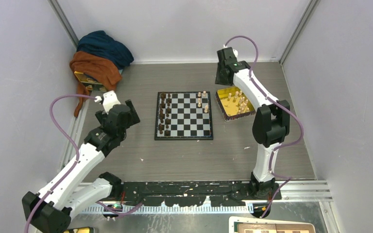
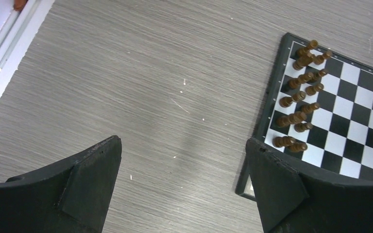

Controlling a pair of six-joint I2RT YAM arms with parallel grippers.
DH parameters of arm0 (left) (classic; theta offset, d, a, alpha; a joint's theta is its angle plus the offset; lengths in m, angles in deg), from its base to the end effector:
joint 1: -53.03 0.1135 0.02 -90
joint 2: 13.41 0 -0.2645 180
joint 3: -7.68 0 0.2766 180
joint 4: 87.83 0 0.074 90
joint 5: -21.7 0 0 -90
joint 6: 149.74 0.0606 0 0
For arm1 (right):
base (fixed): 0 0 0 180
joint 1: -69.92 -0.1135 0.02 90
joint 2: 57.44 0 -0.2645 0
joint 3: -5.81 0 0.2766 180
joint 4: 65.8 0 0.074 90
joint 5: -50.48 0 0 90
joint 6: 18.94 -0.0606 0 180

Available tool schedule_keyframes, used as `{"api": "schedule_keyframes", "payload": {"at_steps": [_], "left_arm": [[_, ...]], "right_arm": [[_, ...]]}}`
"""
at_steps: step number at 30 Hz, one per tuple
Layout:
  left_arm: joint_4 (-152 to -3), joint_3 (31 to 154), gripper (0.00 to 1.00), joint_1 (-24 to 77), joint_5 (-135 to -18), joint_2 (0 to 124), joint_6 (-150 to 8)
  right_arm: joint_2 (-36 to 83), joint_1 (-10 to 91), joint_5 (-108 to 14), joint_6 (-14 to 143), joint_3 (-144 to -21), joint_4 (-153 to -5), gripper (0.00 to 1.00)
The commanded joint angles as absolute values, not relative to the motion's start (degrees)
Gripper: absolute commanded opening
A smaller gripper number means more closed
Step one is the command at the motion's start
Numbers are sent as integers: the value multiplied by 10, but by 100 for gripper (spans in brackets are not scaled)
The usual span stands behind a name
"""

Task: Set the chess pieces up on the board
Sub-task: Pick up the chess piece from the storage box.

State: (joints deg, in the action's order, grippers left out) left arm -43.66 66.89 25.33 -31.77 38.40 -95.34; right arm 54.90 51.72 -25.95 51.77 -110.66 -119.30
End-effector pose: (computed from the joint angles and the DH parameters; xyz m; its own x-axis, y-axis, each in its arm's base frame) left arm 0.2196 -0.0745 0.2836 -0.4026 -0.3169 -0.8587 -0.3481 0.9207 -0.1766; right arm 0.4632 0.1373 0.2772 -0.7328 0.0971 -0.6734 0.0886 0.9950 0.0470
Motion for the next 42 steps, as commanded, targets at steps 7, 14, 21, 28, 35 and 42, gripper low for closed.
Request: {"api": "schedule_keyframes", "payload": {"at_steps": [7,14,21,28,35,42], "left_arm": [[-561,603,99,254,-241,328,-908],[-561,603,99,254,-244,339,-914],[-568,600,99,254,-247,346,-911],[-578,600,99,254,-252,357,-910],[-585,601,99,253,-255,372,-911],[-591,600,99,254,-254,376,-909]], "right_arm": [[550,574,-242,454,-1025,-1128,39],[588,583,-254,450,-1042,-1125,39],[612,591,-260,451,-1050,-1118,39],[628,596,-267,455,-1061,-1117,39],[646,601,-268,459,-1077,-1119,39],[660,604,-268,458,-1086,-1122,39]]}}
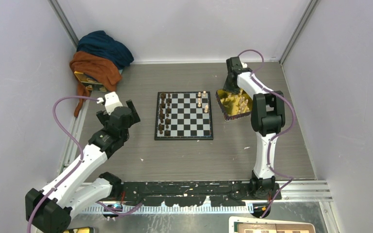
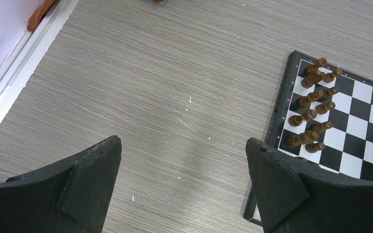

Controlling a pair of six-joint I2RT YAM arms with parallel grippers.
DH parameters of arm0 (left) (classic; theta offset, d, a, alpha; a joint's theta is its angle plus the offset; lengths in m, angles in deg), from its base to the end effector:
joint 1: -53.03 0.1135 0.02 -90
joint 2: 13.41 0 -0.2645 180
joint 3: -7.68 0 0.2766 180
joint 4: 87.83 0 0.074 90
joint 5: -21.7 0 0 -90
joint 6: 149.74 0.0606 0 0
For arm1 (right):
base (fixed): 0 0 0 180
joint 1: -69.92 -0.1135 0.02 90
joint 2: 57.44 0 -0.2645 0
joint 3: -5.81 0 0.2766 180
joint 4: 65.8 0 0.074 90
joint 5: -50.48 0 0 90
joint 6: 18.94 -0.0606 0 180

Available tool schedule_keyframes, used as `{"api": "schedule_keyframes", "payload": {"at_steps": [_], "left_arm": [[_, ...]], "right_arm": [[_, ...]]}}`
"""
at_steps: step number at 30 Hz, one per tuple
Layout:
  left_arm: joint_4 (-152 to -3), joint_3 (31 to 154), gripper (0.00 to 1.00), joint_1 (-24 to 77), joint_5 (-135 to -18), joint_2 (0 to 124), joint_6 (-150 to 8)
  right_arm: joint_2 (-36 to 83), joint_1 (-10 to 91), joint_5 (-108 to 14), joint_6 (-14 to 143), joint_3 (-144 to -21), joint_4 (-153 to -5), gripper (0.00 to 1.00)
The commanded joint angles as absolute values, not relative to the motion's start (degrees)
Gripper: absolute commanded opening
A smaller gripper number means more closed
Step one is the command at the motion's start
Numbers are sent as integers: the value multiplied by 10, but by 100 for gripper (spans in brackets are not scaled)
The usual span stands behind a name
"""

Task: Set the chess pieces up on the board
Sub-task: Pick up the chess piece from the storage box.

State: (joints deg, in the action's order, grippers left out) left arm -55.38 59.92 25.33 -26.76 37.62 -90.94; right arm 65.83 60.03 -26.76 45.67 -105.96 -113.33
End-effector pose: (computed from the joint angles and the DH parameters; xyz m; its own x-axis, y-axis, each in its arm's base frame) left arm 0.2243 -0.0724 0.2631 -0.3130 -0.2736 -0.9095 -0.3697 0.9172 -0.1487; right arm 0.4994 0.0735 0.1654 -0.7869 0.2873 -0.5461 0.3120 0.9488 0.0496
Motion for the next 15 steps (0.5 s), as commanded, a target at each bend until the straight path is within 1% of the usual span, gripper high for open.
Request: {"api": "schedule_keyframes", "payload": {"at_steps": [1,5,8,10,13,15], "left_arm": [[-592,600,99,254,-254,377,-907],[-594,601,100,254,-254,381,-906],[-595,602,100,254,-254,384,-905],[-597,603,100,254,-255,385,-903],[-596,604,100,254,-256,386,-902],[-596,604,100,253,-257,385,-902]], "right_arm": [[662,605,-267,457,-1087,-1122,39],[665,606,-267,458,-1088,-1123,38],[666,606,-269,458,-1088,-1124,34],[667,608,-269,459,-1087,-1124,27],[667,607,-268,461,-1087,-1124,12],[666,607,-269,462,-1087,-1125,5]]}}
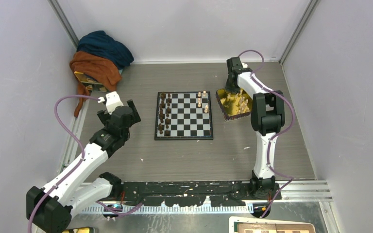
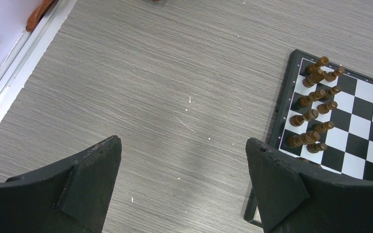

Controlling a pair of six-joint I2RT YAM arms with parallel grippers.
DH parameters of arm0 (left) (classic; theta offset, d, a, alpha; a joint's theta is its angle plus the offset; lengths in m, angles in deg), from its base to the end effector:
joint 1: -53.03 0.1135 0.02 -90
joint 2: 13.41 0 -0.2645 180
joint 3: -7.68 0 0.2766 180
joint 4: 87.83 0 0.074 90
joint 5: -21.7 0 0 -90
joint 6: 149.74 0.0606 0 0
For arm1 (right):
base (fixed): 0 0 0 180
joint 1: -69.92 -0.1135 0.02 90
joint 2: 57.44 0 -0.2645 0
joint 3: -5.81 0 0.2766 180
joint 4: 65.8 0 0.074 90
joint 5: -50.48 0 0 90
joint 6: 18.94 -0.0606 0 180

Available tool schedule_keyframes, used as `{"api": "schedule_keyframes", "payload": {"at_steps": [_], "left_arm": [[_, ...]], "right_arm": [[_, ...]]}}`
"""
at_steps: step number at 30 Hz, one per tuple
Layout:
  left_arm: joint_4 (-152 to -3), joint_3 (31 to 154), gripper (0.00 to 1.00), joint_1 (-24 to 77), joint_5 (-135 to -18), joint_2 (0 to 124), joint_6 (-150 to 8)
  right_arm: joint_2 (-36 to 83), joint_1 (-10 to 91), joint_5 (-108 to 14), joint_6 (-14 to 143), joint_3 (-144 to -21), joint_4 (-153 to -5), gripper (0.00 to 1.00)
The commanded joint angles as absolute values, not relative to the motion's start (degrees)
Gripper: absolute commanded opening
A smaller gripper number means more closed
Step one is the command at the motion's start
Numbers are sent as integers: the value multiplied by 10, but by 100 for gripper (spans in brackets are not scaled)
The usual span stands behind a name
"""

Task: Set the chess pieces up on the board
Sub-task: Pick up the chess piece from the storage box, then place the chess piece on the chessboard.

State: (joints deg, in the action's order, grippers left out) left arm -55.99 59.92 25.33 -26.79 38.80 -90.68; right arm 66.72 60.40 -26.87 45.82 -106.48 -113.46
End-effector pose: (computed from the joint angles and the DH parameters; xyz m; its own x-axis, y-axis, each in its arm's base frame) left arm 0.2276 -0.0741 0.2597 -0.3229 -0.2653 -0.9085 -0.3691 0.9192 -0.1373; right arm 0.5019 0.0707 0.1607 -0.7910 0.2892 -0.5392 0.3156 0.9478 0.0455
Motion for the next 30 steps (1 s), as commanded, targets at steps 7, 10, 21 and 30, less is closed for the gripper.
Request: {"api": "schedule_keyframes", "payload": {"at_steps": [7,10,21,30], "left_arm": [[-583,606,100,254,-257,373,-905],[-574,608,100,253,-258,367,-906],[-545,616,100,253,-271,356,-901],[-527,617,100,253,-279,333,-901]], "right_arm": [[642,606,-269,466,-1080,-1128,1],[621,599,-265,474,-1078,-1129,1],[514,532,-238,488,-1039,-1154,1],[417,434,-204,474,-943,-1162,1]]}}
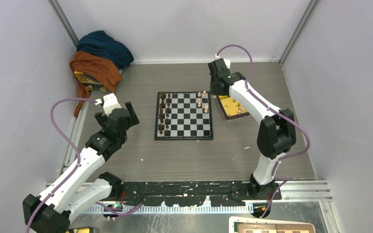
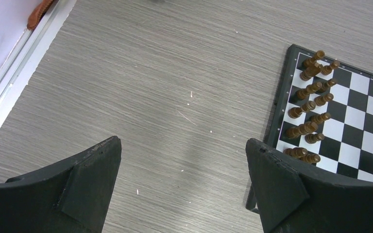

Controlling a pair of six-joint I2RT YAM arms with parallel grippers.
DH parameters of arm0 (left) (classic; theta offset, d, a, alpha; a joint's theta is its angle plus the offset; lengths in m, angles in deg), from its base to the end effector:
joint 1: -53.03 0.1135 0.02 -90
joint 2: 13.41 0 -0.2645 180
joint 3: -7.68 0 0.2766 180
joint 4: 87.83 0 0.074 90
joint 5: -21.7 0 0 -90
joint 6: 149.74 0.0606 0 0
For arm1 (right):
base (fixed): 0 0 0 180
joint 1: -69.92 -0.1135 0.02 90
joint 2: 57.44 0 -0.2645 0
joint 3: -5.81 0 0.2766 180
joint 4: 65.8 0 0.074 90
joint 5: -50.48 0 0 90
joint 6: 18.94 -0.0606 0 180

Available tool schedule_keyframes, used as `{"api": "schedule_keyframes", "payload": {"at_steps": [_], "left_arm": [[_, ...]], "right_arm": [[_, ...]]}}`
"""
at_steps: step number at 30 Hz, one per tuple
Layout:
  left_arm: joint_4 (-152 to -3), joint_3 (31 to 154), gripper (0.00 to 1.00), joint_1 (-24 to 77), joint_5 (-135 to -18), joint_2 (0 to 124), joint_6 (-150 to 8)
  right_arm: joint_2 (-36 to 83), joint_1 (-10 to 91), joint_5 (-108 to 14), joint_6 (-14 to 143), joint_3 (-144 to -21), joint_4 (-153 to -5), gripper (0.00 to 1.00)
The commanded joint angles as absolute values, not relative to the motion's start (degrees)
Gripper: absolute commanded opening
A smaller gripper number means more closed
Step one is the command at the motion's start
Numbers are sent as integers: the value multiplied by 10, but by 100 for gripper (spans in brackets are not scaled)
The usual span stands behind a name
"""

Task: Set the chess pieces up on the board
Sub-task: Place the chess piece on the chessboard.

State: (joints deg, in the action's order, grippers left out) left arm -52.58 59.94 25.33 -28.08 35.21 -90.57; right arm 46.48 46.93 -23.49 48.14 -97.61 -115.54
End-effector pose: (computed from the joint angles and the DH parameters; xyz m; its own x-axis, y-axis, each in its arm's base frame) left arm 0.2162 -0.0693 0.2665 -0.3309 -0.2683 -0.9047 -0.3511 0.9249 -0.1458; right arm 0.4160 0.1583 0.2662 -0.7347 0.0949 -0.6717 0.0796 0.9954 0.0536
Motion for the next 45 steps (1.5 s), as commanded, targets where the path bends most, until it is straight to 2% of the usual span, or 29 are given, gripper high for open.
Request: {"api": "schedule_keyframes", "payload": {"at_steps": [1,17,45], "left_arm": [[-526,617,100,253,-280,332,-901],[-522,612,100,253,-289,323,-911],[-512,611,100,252,-283,322,-898]], "right_arm": [[408,421,-199,470,-931,-1162,1],[333,277,-146,406,-755,-1139,1],[357,273,-181,364,-680,-1065,1]]}}
